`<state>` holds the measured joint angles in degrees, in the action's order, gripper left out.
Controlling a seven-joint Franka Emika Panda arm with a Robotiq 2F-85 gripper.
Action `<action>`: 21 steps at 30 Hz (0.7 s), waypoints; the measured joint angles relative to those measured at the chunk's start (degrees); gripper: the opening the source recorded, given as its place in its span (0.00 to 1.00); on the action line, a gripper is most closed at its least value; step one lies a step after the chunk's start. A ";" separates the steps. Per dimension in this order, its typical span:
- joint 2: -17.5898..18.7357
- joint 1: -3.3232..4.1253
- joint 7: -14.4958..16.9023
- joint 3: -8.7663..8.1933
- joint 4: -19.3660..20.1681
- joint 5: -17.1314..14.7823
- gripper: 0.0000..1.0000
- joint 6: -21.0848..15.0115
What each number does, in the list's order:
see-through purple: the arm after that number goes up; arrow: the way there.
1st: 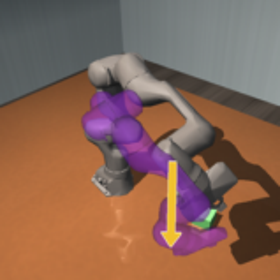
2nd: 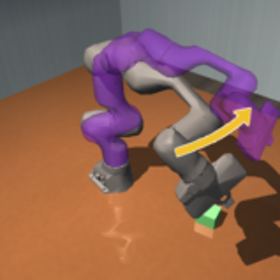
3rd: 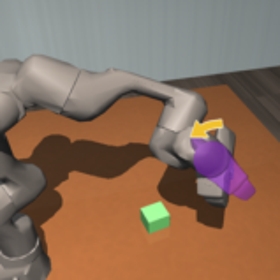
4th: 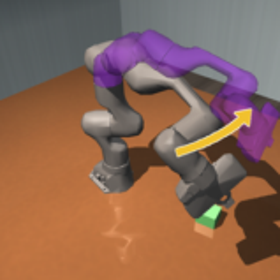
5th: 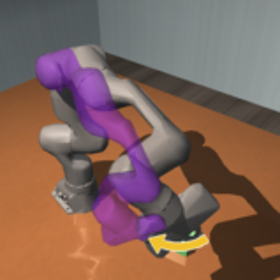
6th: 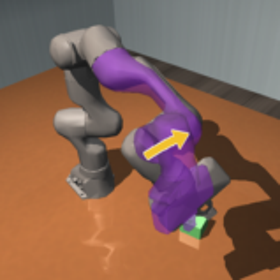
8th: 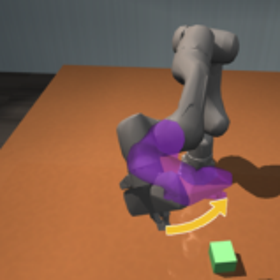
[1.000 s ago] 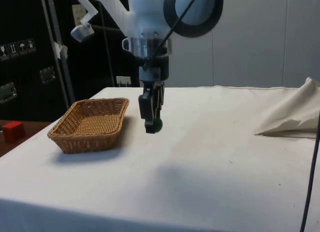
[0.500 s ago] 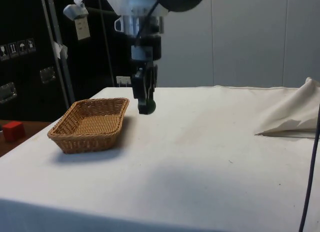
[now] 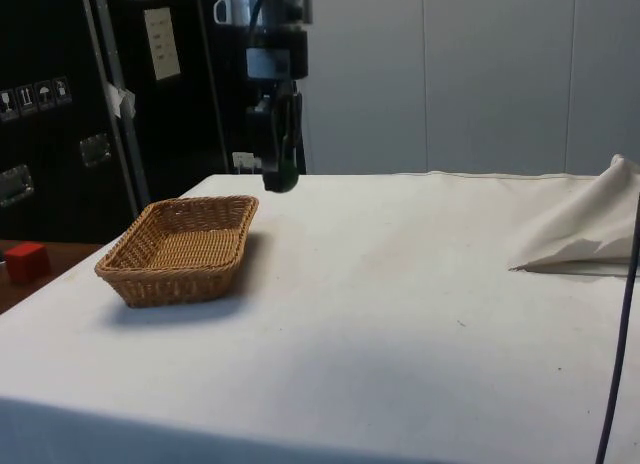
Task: Pick up the ball and place it into the basket.
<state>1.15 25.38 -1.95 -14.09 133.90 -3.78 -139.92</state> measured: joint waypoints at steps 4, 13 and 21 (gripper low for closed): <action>0.06 -0.06 0.00 -0.57 -1.55 0.52 0.02 1.55; 3.44 -0.11 1.26 -1.95 -6.65 0.52 0.02 3.38; 7.73 -0.40 2.64 -2.98 -11.80 -0.34 0.02 4.35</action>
<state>8.88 24.98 0.69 -17.07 122.10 -4.13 -135.56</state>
